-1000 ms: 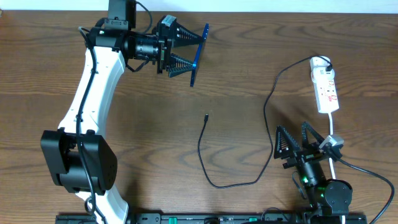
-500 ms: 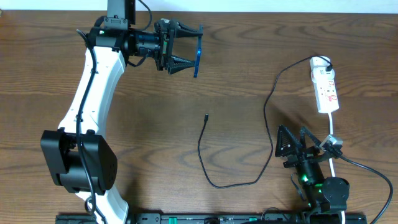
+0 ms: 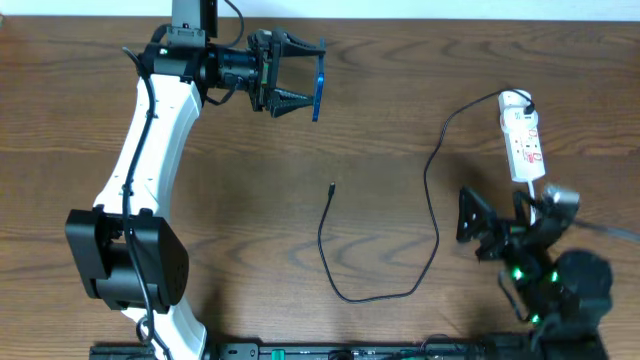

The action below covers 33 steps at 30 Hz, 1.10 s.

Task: Plug charger to phone and switch on socket
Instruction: 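Move the right gripper to the phone's right edge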

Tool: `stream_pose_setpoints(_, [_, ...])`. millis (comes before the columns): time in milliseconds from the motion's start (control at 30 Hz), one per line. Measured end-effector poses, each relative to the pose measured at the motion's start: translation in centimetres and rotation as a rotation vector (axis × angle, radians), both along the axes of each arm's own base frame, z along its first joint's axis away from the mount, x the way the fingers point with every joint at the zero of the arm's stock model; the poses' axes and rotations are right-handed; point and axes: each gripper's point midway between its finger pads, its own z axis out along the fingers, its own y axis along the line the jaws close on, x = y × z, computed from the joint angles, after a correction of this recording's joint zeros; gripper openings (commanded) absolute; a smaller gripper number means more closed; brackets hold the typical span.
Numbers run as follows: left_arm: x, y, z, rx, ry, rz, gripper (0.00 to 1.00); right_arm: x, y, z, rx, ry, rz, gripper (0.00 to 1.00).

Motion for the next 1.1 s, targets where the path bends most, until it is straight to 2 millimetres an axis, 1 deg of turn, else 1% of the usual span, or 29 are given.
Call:
stream_pose_setpoints(100, [0.0,0.0,0.0,0.001,0.003,0.002,0.71,1.3,1.8,0.6,0.016,0.03,0.107,0.99])
stream_pose_setpoints(133, [0.0,0.0,0.0,0.0,0.001,0.001,0.71,1.9,3.3,1.0,0.043,0.021,0.191,0.96])
stream_pose_setpoints(167, [0.0,0.0,0.0,0.001,0.002,0.002,0.71,2.1,3.9,1.1,0.057,0.018,0.227,0.92])
stream_pose_setpoints(200, [0.0,0.0,0.0,0.0,0.001,0.002,0.71,2.3,4.7,1.1,0.078,0.02,0.278,0.91])
stream_pose_setpoints(233, [0.0,0.0,0.0,0.001,0.002,0.002,0.71,2.4,5.7,1.1,0.11,0.036,0.333,0.91])
stream_pose_setpoints(300, [0.0,0.0,0.0,0.0,0.002,0.002,0.71,2.5,6.9,0.9,0.146,0.088,0.397,0.92])
stream_pose_setpoints(433, [0.0,0.0,0.0,0.001,0.002,0.002,0.71,2.6,9.1,2.0,0.143,0.194,0.474,0.96])
stream_pose_setpoints(467, [0.0,0.0,0.0,0.001,0.001,0.002,0.71,2.5,9.6,2.1,0.123,0.248,0.476,0.99])
stream_pose_setpoints(567, [0.0,0.0,0.0,0.001,0.002,0.002,0.71,2.7,11.7,2.6,-0.011,0.358,0.493,0.99])
stream_pose_setpoints(600, [0.0,0.0,0.0,0.001,0.0,0.002,0.72,2.6,12.3,2.4,-0.08,0.406,0.484,0.99])
stream_pose_setpoints(700, [0.0,0.0,0.0,0.0,0.01,0.004,0.71,3.9,14.4,2.4,-0.297,0.466,0.416,0.99])
stream_pose_setpoints(767, [0.0,0.0,0.0,0.0,0.009,0.003,0.71,4.5,14.6,2.3,-0.399,0.498,0.356,0.99])
stream_pose_setpoints(800, [0.0,0.0,0.0,0.0,0.009,0.003,0.71,5.8,15.5,2.8,-0.437,0.475,0.324,0.99])
stream_pose_setpoints(867, [0.0,0.0,0.0,0.0,0.009,0.003,0.71,6.9,16.7,3.5,-0.446,0.434,0.309,0.99])
stream_pose_setpoints(900, [0.0,0.0,0.0,0.0,0.009,0.004,0.71,7.1,17.4,3.7,-0.443,0.417,0.315,0.99])
stream_pose_setpoints(933, [0.0,0.0,0.0,0.0,0.009,0.003,0.71,7.1,17.7,3.8,-0.441,0.411,0.318,0.99])
stream_pose_setpoints(1000, [0.0,0.0,0.0,0.0,0.009,0.004,0.71,7.5,19.2,5.0,-0.406,0.347,0.333,0.99])
stream_pose_setpoints(1100, [0.0,0.0,0.0,0.0,0.009,0.004,0.71,7.9,21.5,7.0,-0.307,0.273,0.379,0.99])
